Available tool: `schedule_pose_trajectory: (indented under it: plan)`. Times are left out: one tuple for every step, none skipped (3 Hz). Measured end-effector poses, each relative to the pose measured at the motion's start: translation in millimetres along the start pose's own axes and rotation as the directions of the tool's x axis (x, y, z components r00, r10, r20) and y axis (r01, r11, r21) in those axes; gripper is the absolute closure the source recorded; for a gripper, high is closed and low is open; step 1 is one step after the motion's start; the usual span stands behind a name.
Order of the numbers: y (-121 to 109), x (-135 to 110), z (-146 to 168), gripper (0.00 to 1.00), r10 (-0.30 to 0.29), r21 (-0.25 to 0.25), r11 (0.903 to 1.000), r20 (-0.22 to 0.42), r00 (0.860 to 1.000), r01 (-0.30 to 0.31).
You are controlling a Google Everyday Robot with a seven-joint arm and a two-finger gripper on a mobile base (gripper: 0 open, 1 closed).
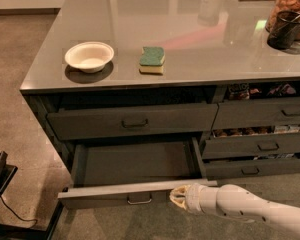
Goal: Close middle drawer
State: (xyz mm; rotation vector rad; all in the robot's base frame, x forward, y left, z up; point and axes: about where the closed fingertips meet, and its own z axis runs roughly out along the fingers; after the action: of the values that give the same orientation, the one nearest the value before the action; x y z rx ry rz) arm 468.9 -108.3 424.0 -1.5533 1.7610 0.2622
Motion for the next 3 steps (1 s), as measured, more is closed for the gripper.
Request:
schedule_pose_trajectory:
  plan:
    - [0, 0, 0, 1.00, 0.000, 0.000, 1.0000, 0.000, 1.000, 0.000]
    - [-3, 5, 7, 1.00, -0.012, 0.029, 0.9995, 0.000, 1.000, 0.012]
    - [-15, 10, 18, 1.00, -0.037, 0.066, 0.9971, 0.001, 0.999, 0.037]
